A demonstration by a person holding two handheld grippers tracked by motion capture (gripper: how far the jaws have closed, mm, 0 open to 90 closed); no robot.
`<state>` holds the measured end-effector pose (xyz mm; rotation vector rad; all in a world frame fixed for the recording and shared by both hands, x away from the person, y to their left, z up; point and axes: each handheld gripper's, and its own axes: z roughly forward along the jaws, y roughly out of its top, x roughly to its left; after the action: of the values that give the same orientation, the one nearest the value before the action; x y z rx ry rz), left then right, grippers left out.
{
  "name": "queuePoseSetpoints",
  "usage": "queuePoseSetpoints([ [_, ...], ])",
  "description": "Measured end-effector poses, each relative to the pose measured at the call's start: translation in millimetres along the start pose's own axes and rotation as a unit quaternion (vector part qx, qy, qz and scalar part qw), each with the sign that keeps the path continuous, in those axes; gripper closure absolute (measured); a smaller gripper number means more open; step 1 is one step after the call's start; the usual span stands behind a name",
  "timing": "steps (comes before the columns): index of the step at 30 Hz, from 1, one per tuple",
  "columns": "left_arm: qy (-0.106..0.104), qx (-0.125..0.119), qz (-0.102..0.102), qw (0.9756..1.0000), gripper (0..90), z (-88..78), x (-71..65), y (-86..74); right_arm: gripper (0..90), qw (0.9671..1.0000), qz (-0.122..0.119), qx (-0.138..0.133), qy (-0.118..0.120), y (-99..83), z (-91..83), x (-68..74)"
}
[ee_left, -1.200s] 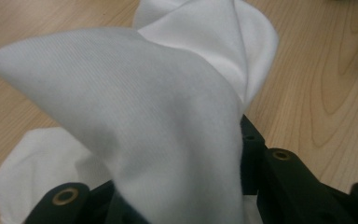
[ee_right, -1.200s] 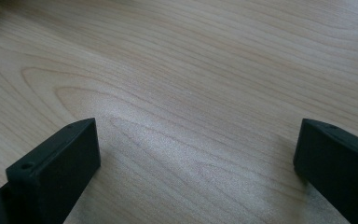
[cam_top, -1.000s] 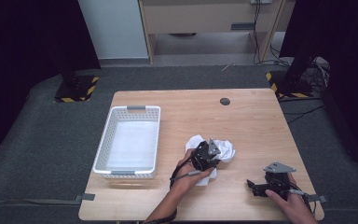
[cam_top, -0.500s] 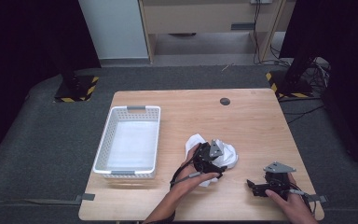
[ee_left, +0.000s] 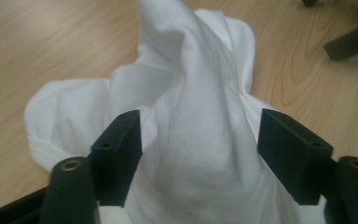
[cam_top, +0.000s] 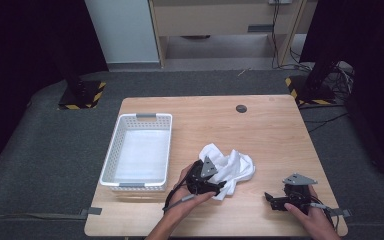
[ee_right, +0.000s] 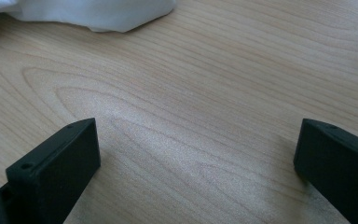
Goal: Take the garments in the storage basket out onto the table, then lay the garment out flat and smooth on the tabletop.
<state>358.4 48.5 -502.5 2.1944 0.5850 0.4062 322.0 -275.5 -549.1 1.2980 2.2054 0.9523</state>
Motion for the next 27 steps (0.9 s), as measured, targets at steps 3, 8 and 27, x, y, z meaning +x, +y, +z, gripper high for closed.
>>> queuePoseSetpoints([
  [3,-0.005,0.007,0.003,1.0000,39.4,4.2,-4.6,-9.5,0.5,1.0000,0.003,0.000,-0.002,-0.1,-0.2,0.8],
  [8,-0.001,0.000,-0.015,0.9999,53.0,6.0,-6.8,-16.9,0.5,1.0000,0.005,0.000,-0.003,-0.3,-0.4,1.5],
  [27,0.003,-0.038,-0.044,0.9983,83.0,-10.5,-23.8,-6.6,0.8,0.9999,0.008,-0.001,-0.007,-1.1,-1.4,3.4],
])
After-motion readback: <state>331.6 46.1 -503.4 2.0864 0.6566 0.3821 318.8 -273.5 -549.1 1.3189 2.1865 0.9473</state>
